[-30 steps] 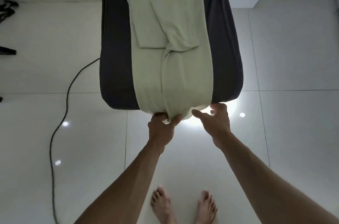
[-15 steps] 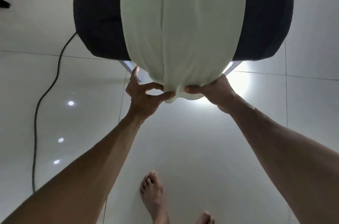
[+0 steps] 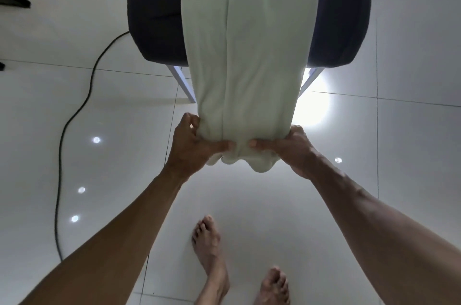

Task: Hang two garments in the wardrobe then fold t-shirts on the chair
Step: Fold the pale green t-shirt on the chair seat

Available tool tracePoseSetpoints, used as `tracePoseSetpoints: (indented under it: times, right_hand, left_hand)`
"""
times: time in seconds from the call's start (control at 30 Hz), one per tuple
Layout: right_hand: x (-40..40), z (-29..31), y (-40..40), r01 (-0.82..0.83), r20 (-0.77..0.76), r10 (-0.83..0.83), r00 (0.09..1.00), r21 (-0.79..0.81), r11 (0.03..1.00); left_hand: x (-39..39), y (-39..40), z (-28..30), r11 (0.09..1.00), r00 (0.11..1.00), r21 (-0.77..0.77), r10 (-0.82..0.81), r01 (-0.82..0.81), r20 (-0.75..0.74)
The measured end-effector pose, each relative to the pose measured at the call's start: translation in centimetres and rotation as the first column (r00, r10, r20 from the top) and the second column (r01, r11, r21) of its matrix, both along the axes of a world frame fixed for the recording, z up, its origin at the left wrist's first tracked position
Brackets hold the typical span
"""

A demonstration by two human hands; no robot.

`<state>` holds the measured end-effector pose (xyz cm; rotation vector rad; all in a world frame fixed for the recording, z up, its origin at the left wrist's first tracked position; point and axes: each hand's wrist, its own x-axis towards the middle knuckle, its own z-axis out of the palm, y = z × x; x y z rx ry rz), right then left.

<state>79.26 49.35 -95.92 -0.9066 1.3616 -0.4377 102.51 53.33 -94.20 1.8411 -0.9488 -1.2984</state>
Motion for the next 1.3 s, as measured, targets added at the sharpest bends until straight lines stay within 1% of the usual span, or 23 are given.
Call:
tracePoseSetpoints:
  times: [0.07,0.2,0.27,0.4,0.5,0.57,0.7,0.77,0.87,0.93,1.03,1.17,1.3]
  right_hand:
    - [0.1,1.4,1.7,0.007,0.022,-0.007,1.000,0.010,1.000]
    - [-0.1,4.2,4.8,0.028,0.067,-0.032,0.997,0.063,0.998]
    - [-0.5,5.9,6.3,0.034,0.055,-0.039,0.998,0.087,0.996]
    - [-1.1,9.1,9.3,0.069,0.015,-0.071,0.997,0.104,0.992]
    - [-0.8,11.9,10.7,0.107,0.020,-0.110,0.994,0.114,0.988]
    - [-0.3,13.9,11.3,0.133,0.030,-0.138,0.990,0.130,0.983]
    - [0.3,19.2,10.6,0.246,-0.026,-0.245,0.969,0.135,0.960]
    - [0.6,22.0,9.4,0.299,-0.035,-0.297,0.954,0.134,0.945]
    - [0.8,26.6,6.7,0.363,0.005,-0.368,0.930,0.148,0.920]
    - [1.0,29.2,4.3,0.379,0.034,-0.389,0.921,0.163,0.911]
    - [1.1,32.4,-0.1,0.352,0.099,-0.376,0.921,0.197,0.915]
    - [1.6,35.0,-7.2,0.368,0.117,-0.398,0.910,0.211,0.905]
    - [2.6,35.8,-16.3,0.408,0.140,-0.451,0.881,0.258,0.876]
  left_hand:
    - [-0.4,1.5,1.8,0.993,0.996,0.118,0.019,-0.009,-0.087]
    - [-0.6,3.2,4.4,0.963,0.968,0.264,0.008,0.060,-0.249]
    - [-0.8,4.1,6.1,0.935,0.958,0.347,0.025,0.079,-0.285]
    - [-1.6,6.2,9.6,0.906,0.957,0.419,0.069,0.058,-0.283]
    - [-2.1,7.5,12.9,0.901,0.963,0.431,0.065,0.055,-0.260]
    - [-2.4,8.1,15.1,0.898,0.961,0.440,0.115,0.007,-0.250]
    - [-2.5,7.9,19.9,0.885,0.948,0.457,0.214,-0.086,-0.235]
    - [-2.4,6.9,22.5,0.891,0.941,0.436,0.246,-0.126,-0.231]
    - [-2.3,4.3,27.1,0.902,0.933,0.400,0.272,-0.163,-0.235]
    - [-1.9,1.9,29.1,0.908,0.929,0.382,0.279,-0.173,-0.243]
    - [-1.5,-2.8,32.0,0.915,0.923,0.362,0.282,-0.177,-0.263]
    - [-1.4,-9.5,34.6,0.898,0.899,0.380,0.338,-0.220,-0.277]
    - [-0.8,-18.5,35.0,0.888,0.880,0.403,0.361,-0.222,-0.310]
